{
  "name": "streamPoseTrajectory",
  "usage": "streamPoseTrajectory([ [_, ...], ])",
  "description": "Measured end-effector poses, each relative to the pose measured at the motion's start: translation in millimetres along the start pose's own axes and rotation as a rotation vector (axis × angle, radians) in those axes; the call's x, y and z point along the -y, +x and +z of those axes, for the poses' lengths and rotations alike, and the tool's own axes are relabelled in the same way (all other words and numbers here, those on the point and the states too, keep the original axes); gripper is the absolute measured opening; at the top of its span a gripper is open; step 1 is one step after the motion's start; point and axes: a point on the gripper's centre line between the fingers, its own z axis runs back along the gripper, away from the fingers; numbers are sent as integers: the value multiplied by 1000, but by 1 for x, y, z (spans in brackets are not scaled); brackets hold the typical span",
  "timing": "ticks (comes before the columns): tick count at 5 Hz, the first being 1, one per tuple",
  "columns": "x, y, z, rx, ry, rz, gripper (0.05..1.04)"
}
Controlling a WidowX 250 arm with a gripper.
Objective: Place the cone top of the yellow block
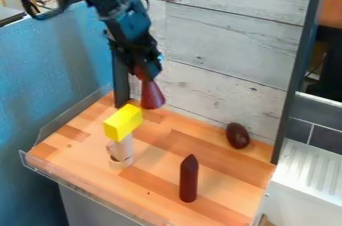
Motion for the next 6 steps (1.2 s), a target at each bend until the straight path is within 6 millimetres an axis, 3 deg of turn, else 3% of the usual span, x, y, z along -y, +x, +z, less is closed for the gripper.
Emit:
streamPoseTrajectory([
  [3,-33,-14,12,38,73,-1,578],
  [6,-41,-22,8,4,132,-15,578],
])
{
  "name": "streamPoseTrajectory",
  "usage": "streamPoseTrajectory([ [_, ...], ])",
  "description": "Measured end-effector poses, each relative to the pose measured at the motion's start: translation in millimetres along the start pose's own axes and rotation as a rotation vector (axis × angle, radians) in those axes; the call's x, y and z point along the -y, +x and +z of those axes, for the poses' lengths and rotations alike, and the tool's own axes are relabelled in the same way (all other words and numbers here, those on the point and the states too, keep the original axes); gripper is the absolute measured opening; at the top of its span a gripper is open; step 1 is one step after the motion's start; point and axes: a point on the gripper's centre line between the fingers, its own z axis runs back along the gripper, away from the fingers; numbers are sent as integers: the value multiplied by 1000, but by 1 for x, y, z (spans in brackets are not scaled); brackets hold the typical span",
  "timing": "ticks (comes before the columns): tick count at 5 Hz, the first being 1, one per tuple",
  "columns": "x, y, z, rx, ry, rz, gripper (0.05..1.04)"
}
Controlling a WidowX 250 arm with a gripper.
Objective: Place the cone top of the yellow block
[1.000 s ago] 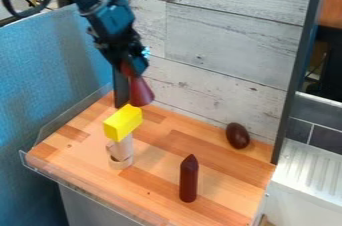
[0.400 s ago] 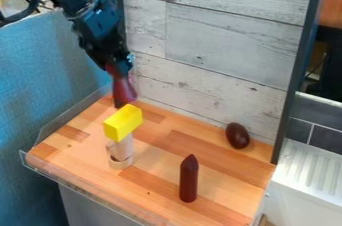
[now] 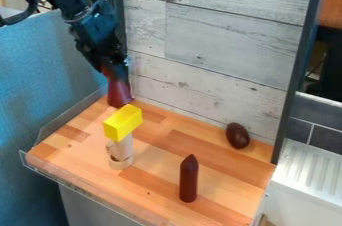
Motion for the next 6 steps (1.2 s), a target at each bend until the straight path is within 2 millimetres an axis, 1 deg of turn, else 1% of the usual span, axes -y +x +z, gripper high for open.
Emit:
streamPoseTrajectory([
  [2,-1,-1,-7,-21,20,-4,578],
  [3,1,-4,-13,-40,9,-1,578],
  [6,6,-6,-20,-55,7,-17,578],
])
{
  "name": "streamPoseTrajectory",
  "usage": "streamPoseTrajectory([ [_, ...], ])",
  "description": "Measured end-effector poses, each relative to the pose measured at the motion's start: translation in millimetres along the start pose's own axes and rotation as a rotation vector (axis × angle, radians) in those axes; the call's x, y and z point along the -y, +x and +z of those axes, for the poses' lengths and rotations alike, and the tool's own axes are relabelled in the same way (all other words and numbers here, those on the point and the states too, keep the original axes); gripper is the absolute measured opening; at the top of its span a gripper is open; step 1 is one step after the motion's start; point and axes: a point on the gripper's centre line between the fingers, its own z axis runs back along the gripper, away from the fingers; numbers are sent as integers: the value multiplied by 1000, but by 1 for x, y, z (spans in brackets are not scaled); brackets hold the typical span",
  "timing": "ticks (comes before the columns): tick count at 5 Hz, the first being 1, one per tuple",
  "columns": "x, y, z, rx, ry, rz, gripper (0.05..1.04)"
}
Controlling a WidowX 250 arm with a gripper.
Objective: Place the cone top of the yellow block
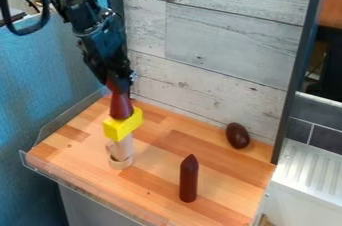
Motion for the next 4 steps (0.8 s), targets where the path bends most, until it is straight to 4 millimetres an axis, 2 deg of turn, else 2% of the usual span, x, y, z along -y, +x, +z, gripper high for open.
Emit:
streamPoseTrajectory([
  [4,0,-3,-7,-20,-4,20,578],
])
